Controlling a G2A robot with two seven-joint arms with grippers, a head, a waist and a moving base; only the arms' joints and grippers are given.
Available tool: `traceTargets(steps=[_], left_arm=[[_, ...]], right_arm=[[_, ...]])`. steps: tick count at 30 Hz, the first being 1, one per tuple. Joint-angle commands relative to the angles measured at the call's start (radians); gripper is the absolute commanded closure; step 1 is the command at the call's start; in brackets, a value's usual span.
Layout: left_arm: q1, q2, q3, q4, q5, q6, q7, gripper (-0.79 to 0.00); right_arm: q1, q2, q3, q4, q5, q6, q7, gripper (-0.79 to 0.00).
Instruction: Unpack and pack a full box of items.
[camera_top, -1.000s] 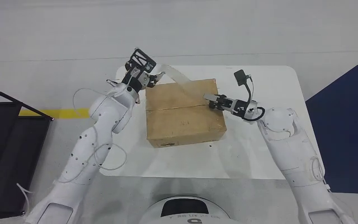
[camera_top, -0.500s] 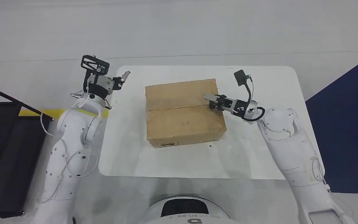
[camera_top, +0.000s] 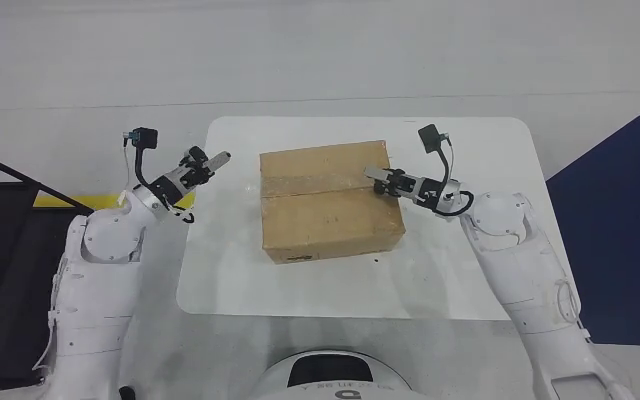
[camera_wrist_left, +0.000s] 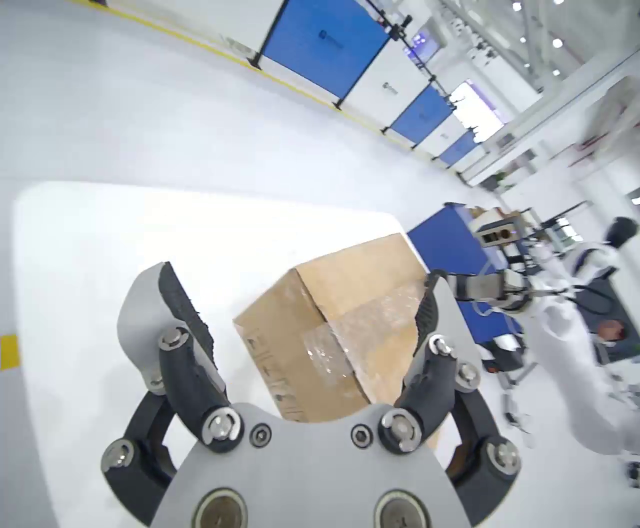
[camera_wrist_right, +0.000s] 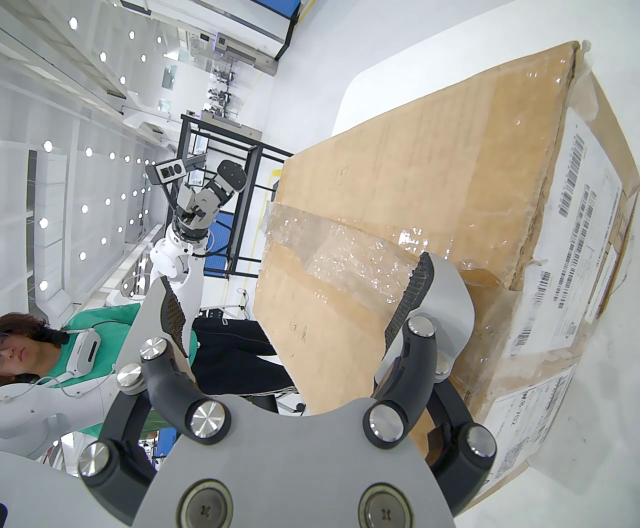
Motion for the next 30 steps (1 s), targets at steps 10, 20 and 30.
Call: traceTargets(steps=[10, 20, 30], left_arm=[[-0.072, 0.016, 0.065, 0.143, -0.12, -0.021, -0.22, -0.573], [-0.172, 0.008, 0.145, 0.339, -0.508, 0.015, -0.41, -0.357], [-0.204, 0.014, 0.187, 0.396, -0.501, -0.008, -0.431, 0.0]], right_arm=[[0.0, 0.0, 0.0, 0.0, 0.0, 0.0, 0.0, -0.785], [0.0, 0.0, 0.0, 0.0, 0.0, 0.0, 0.0, -0.785], [0.0, 0.0, 0.0, 0.0, 0.0, 0.0, 0.0, -0.785]])
